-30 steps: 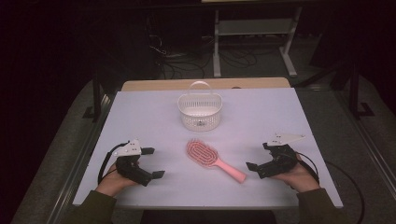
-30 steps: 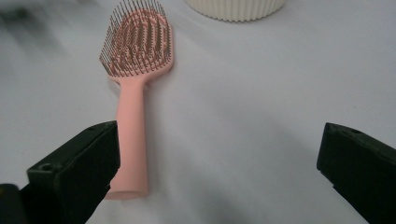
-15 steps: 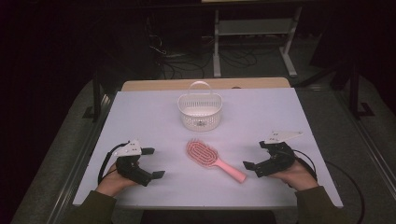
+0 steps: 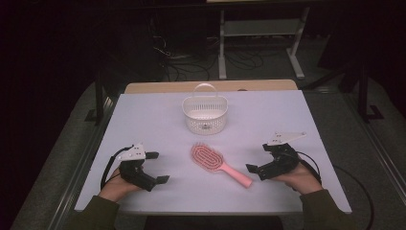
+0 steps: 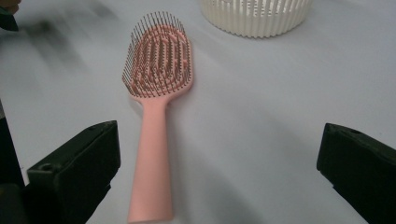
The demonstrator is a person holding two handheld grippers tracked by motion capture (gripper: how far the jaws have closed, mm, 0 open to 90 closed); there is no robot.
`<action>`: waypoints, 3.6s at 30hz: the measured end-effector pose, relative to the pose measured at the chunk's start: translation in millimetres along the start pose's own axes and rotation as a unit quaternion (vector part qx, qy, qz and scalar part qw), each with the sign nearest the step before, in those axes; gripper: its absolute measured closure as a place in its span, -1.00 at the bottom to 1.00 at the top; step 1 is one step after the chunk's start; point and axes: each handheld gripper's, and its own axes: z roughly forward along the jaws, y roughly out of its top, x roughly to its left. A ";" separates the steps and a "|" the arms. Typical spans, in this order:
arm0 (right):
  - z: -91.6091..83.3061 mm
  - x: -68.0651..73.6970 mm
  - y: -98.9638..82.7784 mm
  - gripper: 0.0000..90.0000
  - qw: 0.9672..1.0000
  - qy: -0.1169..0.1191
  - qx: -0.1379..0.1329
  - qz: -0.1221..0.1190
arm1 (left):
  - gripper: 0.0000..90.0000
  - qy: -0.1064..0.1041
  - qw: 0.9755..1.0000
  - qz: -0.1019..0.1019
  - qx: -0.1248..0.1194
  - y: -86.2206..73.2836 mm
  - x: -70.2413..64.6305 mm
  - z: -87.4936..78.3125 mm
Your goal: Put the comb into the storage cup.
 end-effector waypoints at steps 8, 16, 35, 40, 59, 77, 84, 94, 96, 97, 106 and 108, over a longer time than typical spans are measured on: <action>6.5 4.4 6.5 -1.00 1.000 -0.004 0.006 -0.005 | -1.00 0.001 1.000 -0.002 -0.006 0.6 0.4 -0.9; 11.6 8.8 16.7 -1.00 1.000 0.004 0.009 -0.014 | -1.00 0.002 1.000 -0.002 -0.006 0.9 0.5 -1.1; 22.6 13.4 28.3 -1.00 1.000 0.017 0.012 -0.017 | -1.00 0.002 1.000 -0.002 -0.008 1.3 0.5 -1.6; 26.0 14.4 32.4 -1.00 1.000 0.019 0.014 -0.019 | -1.00 0.002 1.000 -0.002 -0.009 1.2 0.6 -1.6; 31.7 17.4 42.8 -1.00 0.999 0.021 0.016 -0.021 | -1.00 -0.001 1.000 -0.003 -0.010 1.4 0.6 -0.9; 40.6 21.1 49.7 -1.00 0.999 0.030 0.020 -0.025 | -1.00 0.000 1.000 -0.003 -0.012 1.9 0.6 -1.3; 45.5 22.9 53.4 -1.00 0.999 0.031 0.022 -0.024 | -1.00 -0.001 1.000 -0.003 -0.015 2.4 0.6 -2.2; 59.0 28.2 62.3 -1.00 0.998 0.031 0.031 -0.036 | -1.00 -0.003 1.000 -0.001 -0.014 2.8 0.4 -1.7; 59.7 28.0 62.7 -1.00 0.998 0.030 0.033 -0.034 | -1.00 -0.003 1.000 -0.002 -0.014 2.7 0.6 -1.7; 61.6 27.5 64.0 -1.00 0.999 0.030 0.032 -0.032 | -1.00 -0.002 1.000 -0.002 -0.016 2.8 0.8 -1.9; 69.1 32.6 71.2 -1.00 0.998 0.029 0.037 -0.036 | -1.00 -0.003 1.000 -0.001 -0.017 3.1 0.7 -2.3; 69.7 34.1 70.8 -1.00 0.998 0.029 0.040 -0.038 | -1.00 -0.002 1.000 -0.001 -0.017 2.9 0.8 -2.6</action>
